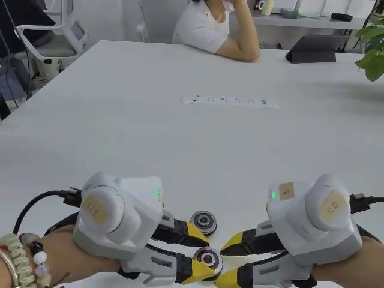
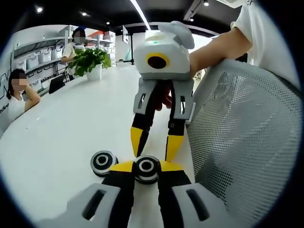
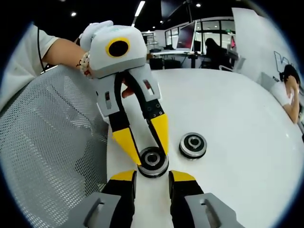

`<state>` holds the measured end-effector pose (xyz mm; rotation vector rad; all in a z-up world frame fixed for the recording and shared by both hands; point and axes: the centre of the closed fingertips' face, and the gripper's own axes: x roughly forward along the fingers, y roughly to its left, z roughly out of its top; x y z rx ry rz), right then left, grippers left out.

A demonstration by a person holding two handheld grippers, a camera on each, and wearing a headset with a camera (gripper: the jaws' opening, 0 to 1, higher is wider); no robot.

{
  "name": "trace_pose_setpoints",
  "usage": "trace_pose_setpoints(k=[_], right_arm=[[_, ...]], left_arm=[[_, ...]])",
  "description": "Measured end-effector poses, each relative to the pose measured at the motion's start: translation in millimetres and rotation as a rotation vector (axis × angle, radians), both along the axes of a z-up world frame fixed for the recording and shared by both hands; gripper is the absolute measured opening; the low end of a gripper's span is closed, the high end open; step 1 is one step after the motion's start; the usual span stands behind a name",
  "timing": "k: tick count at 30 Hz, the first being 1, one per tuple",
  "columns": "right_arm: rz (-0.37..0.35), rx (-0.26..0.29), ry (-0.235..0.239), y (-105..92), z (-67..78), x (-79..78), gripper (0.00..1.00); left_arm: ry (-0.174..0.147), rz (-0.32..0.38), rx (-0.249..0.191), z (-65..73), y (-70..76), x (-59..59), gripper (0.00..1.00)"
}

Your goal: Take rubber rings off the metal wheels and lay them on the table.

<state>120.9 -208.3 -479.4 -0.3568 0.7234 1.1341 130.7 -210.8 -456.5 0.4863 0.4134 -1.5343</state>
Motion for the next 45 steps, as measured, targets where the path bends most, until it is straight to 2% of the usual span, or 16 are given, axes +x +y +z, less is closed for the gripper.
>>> trace_pose_setpoints(k=[1, 3, 6, 8, 14, 22, 28, 30, 31, 32, 33, 39, 45], right_arm=[[-0.002, 0.001, 0.001, 0.1, 0.0, 0.1, 0.25], [-0.006, 0.007, 0.001, 0.5, 0.9, 0.9, 0.24], [-0.018, 0.018, -0.001, 0.8, 2.7, 3.0, 0.23], [-0.024, 0.024, 0.0, 1.1, 3.3, 3.9, 0.23], [-0.03, 0.019, 0.0, 0.4, 1.3, 5.0, 0.23], [0.019, -0.006, -0.028, -0.4, 1.3, 3.8, 0.2], [0.028, -0.02, -0.033, -1.7, 0.6, 3.3, 0.18], [0.034, -0.059, -0.042, -6.9, -2.5, 3.5, 0.13], [0.038, -0.092, -0.04, -12.4, -6.6, 3.0, 0.05], [0.018, -0.049, -0.037, -9.1, -3.9, 4.5, 0.04], [0.003, -0.037, -0.01, -10.0, -3.9, 3.7, 0.04], [0.013, -0.065, -0.04, -9.8, -3.2, 5.5, 0.0], [-0.027, -0.065, -0.017, -11.0, -3.4, 7.1, 0.0]], left_arm=[[-0.026, -0.008, 0.0, 2.1, 1.0, 1.3, 0.1], [-0.014, -0.012, 0.003, 10.1, 7.7, -7.0, 0.1], [-0.017, -0.015, -0.006, -0.7, 1.5, -1.4, 0.08], [-0.005, -0.018, -0.008, -3.2, 0.1, -1.4, 0.08], [-0.003, -0.011, -0.011, -4.3, -1.2, -0.2, 0.08], [-0.003, -0.011, -0.009, -4.6, -1.8, -0.4, 0.08], [-0.004, -0.011, -0.01, -4.7, -1.7, -0.8, 0.08], [-0.004, -0.011, -0.01, -4.7, -1.6, -0.9, 0.08], [-0.004, -0.011, -0.011, -4.8, -1.6, -1.0, 0.08], [-0.004, -0.01, -0.011, -4.9, -1.3, -0.8, 0.08], [-0.004, -0.01, -0.012, -4.8, -1.3, -0.6, 0.08], [-0.002, -0.009, -0.013, -4.8, -1.3, -0.6, 0.08], [-0.003, -0.01, -0.01, -4.8, -1.2, -0.7, 0.08]])
